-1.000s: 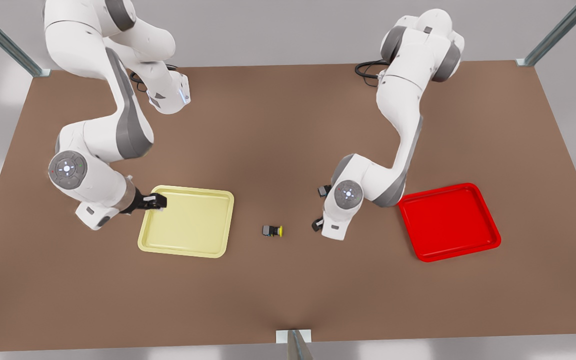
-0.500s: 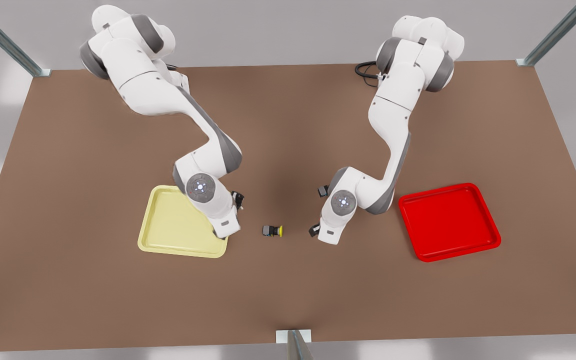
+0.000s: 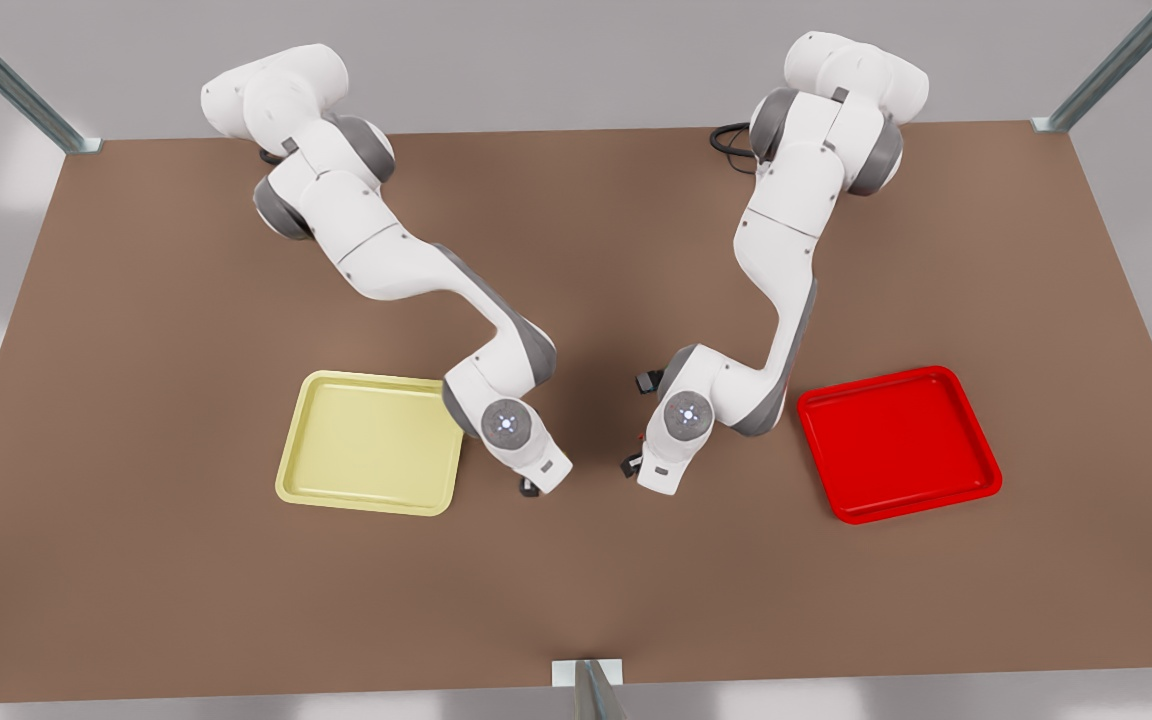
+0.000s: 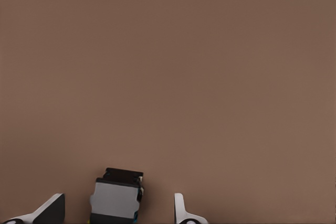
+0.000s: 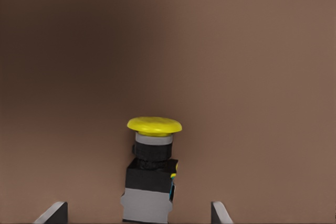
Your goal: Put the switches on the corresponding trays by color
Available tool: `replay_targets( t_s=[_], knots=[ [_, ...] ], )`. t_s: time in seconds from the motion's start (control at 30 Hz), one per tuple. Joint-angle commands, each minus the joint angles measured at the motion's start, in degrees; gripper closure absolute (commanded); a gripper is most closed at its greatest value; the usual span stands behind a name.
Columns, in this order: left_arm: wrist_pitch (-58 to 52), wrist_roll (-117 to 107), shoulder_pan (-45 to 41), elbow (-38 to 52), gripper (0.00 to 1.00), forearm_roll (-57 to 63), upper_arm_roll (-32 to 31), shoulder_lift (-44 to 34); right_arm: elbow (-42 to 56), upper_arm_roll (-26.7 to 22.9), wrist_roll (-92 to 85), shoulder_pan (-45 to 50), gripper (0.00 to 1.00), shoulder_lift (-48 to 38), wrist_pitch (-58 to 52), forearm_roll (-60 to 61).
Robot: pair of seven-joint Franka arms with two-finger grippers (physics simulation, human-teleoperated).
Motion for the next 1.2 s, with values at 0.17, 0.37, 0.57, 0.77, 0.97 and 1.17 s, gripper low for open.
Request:
replay_targets(
  t_s=[0.17, 0.37, 0.57, 0.77, 0.97, 1.17],
  knots=[
    [0.0, 0.0, 0.0, 0.2, 0.08, 0.0, 0.0, 0.7, -0.3, 0.0, -0.3, 0.1, 0.00, 1.9, 1.2, -1.7],
    [0.0, 0.0, 0.1, 0.4, 0.32, -0.1, 0.0, 0.8, -0.3, 0.1, -0.1, 0.9, 0.06, 2.6, 3.7, -1.7],
    [2.4, -0.2, 0.3, 0.3, 0.39, -0.4, 0.0, 0.8, -1.8, 0.0, -0.4, 0.7, 0.20, 1.9, 3.7, -2.6],
    [2.5, -0.2, 0.3, 0.3, 0.44, -0.4, 0.0, 0.9, -3.0, 0.0, -0.3, 0.7, 0.27, 1.2, 3.7, -2.8],
    [3.4, -0.1, 0.3, 0.2, 0.44, -0.2, 0.0, 0.9, -4.2, 0.1, 0.0, 0.7, 0.32, 0.7, 3.7, -3.9],
    [3.3, 2.3, 0.2, 0.2, 0.43, 0.2, 0.1, 1.2, -4.0, 0.3, 0.1, 0.7, 0.31, 0.7, 3.7, -3.2]
  ],
)
